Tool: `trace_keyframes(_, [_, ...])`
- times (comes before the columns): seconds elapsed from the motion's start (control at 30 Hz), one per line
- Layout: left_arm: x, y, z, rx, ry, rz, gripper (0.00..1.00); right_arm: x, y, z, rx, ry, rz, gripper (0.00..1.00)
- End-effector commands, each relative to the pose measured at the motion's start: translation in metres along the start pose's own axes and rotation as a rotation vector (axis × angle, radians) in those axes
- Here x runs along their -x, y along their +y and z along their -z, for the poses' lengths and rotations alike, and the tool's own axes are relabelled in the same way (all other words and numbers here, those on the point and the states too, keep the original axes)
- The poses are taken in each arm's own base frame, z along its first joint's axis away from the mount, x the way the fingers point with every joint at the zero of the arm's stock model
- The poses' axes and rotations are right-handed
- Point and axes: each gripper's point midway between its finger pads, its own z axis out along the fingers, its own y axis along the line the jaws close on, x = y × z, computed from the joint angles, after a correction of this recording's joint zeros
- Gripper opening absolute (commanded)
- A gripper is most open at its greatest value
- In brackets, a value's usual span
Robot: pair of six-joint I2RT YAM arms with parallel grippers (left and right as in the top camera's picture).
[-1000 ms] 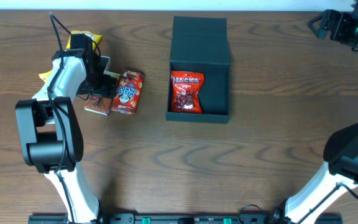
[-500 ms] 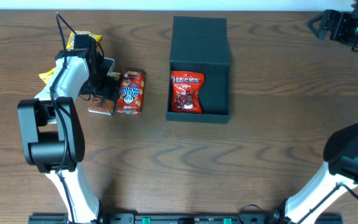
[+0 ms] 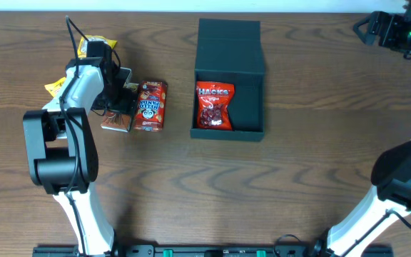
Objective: Pack container
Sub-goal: 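Grasp the brown Pocky box with the left gripper and lift, then carry the Pocky box right, lower into green box, release, retract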
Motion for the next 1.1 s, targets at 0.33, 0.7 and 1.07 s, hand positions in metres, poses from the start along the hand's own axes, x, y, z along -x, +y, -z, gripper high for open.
trace_keyframes(0.33, [-0.001, 0.003, -0.015, 0.01, 0.031, 0.061, 0.66, 0.0, 0.006, -0.001, 0.013, 0.003, 0.002, 0.99])
trace_keyframes(0.7, [0.053, -0.004, 0.055, 0.009, -0.075, 0.082, 0.58, 0.001, 0.006, -0.001, 0.013, -0.001, 0.005, 0.99])
trace_keyframes(1.07, [0.105, -0.105, 0.121, -0.043, -0.22, 0.007, 0.58, 0.005, -0.004, -0.001, -0.043, -0.018, 0.016, 0.99])
